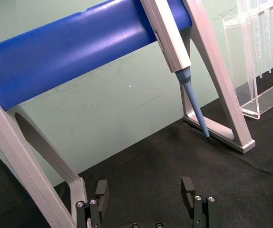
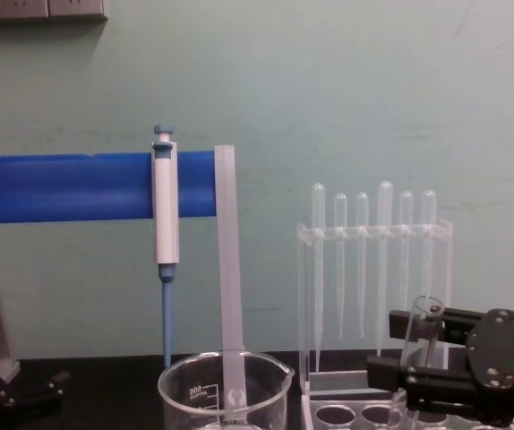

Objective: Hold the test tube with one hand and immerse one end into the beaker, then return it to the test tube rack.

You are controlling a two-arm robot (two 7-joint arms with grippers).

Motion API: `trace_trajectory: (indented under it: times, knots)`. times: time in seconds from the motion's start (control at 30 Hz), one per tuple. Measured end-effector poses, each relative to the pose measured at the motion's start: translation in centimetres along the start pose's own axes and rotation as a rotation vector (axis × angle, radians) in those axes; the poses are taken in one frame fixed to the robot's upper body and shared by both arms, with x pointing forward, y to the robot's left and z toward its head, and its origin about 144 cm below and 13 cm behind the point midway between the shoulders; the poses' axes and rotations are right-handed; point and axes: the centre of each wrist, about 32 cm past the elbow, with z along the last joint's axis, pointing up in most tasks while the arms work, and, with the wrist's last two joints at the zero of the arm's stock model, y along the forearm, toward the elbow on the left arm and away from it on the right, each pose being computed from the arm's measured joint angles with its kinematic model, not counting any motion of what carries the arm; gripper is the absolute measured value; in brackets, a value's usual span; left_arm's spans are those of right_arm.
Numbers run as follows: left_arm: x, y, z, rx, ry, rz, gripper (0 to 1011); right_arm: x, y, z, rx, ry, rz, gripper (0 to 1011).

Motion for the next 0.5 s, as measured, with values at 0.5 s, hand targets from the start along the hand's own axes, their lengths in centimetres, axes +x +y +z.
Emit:
trace_trajectory:
  times: [0.5]
  knots:
    - [0.0, 0.0, 0.0, 0.0, 0.0, 0.0, 1000, -0.9, -0.4, 1.3, 0.08, -0.085, -0.045, 1000]
